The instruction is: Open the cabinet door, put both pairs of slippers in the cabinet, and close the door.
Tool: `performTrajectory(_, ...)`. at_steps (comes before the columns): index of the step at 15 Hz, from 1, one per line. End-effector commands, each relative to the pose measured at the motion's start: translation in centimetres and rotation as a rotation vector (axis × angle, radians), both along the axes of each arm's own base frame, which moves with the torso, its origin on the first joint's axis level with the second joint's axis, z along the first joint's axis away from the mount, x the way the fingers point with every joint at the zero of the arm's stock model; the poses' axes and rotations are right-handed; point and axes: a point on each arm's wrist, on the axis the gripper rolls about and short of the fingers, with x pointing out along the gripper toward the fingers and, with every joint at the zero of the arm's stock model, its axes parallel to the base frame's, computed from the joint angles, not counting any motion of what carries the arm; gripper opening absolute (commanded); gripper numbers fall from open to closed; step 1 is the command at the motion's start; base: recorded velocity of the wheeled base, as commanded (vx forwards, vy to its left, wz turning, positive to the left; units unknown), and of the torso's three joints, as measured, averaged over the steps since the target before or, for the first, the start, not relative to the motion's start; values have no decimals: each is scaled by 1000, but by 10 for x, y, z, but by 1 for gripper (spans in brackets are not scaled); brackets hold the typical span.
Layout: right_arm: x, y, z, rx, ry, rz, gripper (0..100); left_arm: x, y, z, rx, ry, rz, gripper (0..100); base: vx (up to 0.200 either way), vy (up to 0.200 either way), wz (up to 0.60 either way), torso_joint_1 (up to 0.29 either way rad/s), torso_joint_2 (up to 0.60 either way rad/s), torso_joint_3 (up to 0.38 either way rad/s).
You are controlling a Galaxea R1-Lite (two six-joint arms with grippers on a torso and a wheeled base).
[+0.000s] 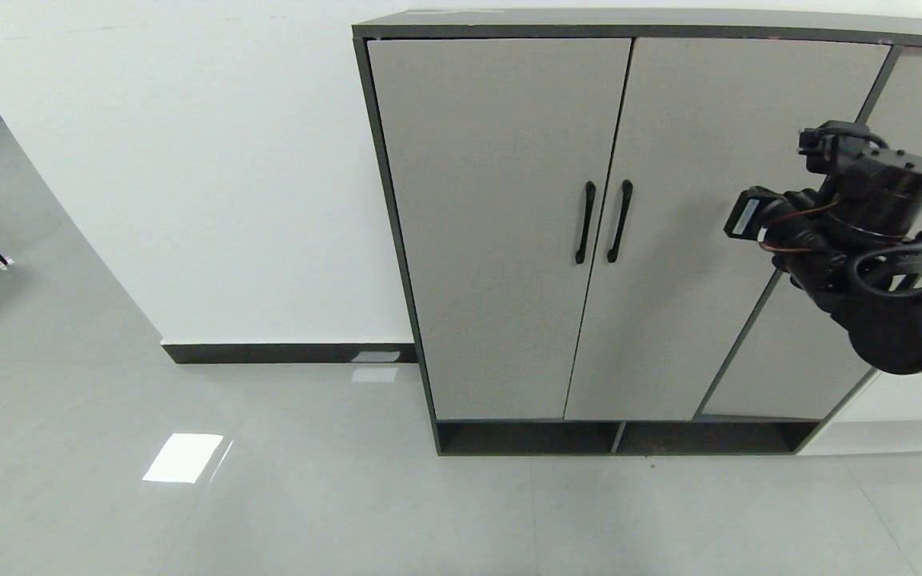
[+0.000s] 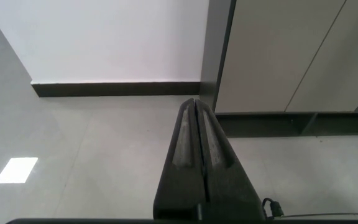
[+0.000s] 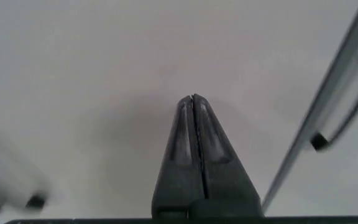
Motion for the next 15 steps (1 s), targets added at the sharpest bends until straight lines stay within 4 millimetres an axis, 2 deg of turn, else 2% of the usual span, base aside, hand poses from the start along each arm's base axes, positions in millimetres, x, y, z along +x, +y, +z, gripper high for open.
performTrajectory(1, -102, -3, 28, -28, -53, 63, 0, 0, 0, 0, 0, -1, 0, 0, 0, 0, 0, 0, 0, 0)
performTrajectory(2, -134, -13, 22, -59, -43, 57, 0, 0, 0, 0, 0, -2, 0, 0, 0, 0, 0, 0, 0, 0)
performTrajectory(3, -146, -17, 18, -71, -37, 47, 0, 0, 0, 0, 0, -2, 0, 0, 0, 0, 0, 0, 0, 0)
performTrajectory(4, -195, -35, -1, -81, -12, -35, 0, 0, 0, 0, 0, -1, 0, 0, 0, 0, 0, 0, 0, 0)
performTrajectory(6, -251, -57, -35, -116, 21, -122, 0, 0, 0, 0, 0, -1, 0, 0, 0, 0, 0, 0, 0, 0)
performTrajectory(7, -268, -64, -51, -123, 45, -161, 0, 0, 0, 0, 0, -1, 0, 0, 0, 0, 0, 0, 0, 0)
performTrajectory(8, -299, -77, -81, -131, 95, -236, 0, 0, 0, 0, 0, -1, 2, 0, 0, 0, 0, 0, 0, 0)
performTrajectory(11, -342, -89, -118, -130, 132, -361, 0, 0, 0, 0, 0, -1, 0, 0, 0, 0, 0, 0, 0, 0)
performTrajectory(15, -368, -90, -151, -119, 200, -377, 0, 0, 0, 0, 0, -1, 0, 0, 0, 0, 0, 0, 0, 0)
